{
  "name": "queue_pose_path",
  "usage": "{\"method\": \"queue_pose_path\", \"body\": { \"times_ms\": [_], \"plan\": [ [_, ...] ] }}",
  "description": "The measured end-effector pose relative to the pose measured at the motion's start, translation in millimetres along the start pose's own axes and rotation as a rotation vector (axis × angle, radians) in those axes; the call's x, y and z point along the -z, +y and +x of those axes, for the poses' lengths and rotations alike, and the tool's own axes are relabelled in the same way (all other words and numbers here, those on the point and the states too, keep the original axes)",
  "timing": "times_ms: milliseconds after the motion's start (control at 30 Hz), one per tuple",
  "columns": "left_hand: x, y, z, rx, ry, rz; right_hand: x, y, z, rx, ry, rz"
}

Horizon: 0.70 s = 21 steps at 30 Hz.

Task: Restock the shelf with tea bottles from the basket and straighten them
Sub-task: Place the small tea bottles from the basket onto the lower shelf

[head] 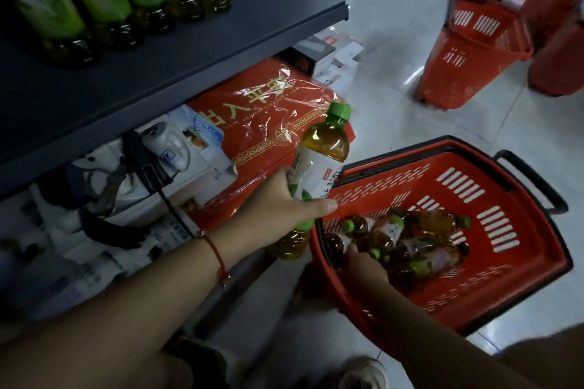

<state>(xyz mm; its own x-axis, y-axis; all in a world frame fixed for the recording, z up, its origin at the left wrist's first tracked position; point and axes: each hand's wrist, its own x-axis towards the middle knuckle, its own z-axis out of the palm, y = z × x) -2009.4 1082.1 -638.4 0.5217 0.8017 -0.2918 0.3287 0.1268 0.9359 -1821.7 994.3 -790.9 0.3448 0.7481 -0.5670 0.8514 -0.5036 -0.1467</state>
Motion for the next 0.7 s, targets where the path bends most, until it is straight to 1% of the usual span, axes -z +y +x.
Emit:
{"method": "queue_pose_path", "body": {
  "times_ms": [133, 233, 300, 367, 433, 500, 567, 600, 633, 700],
  "plan": [
    [4, 5, -14, 0.018, 0.012, -0.03, 17, 2, 7, 0.03, -0.028, 0.045],
    [6, 10, -27, 0.048, 0.028, -0.087, 55, 7, -4, 0.049, 0.032, 0.254],
    [7, 9, -36, 0.059, 0.022, -0.179, 92, 5, -22, 0.065, 0.069, 0.378],
    [9, 14, -49, 0.077, 0.018, -0.256, 134, -3, -47, 0.177, 0.121, 0.452],
    [13, 20, -62, 0.071, 0.01, -0.286, 173, -19, -76, 0.299, 0.197, 0.464],
    [16, 29, -72, 0.048, 0.014, -0.316, 206, -34, -102, 0.38, 0.262, 0.481],
    [21, 37, -83, 0.035, 0.012, -0.365, 234, -49, -126, 0.437, 0.315, 0.567],
    [23, 38, -90, 0.013, 0.0, -0.393, 245, -55, -137, 0.459, 0.335, 0.632],
    [26, 46, -99, 0.031, 0.007, -0.439, 254, -61, -147, 0.483, 0.341, 0.694],
    [30, 58, -108, 0.087, 0.043, -0.452, 266, -75, -163, 0.524, 0.313, 0.818]
  ]
}}
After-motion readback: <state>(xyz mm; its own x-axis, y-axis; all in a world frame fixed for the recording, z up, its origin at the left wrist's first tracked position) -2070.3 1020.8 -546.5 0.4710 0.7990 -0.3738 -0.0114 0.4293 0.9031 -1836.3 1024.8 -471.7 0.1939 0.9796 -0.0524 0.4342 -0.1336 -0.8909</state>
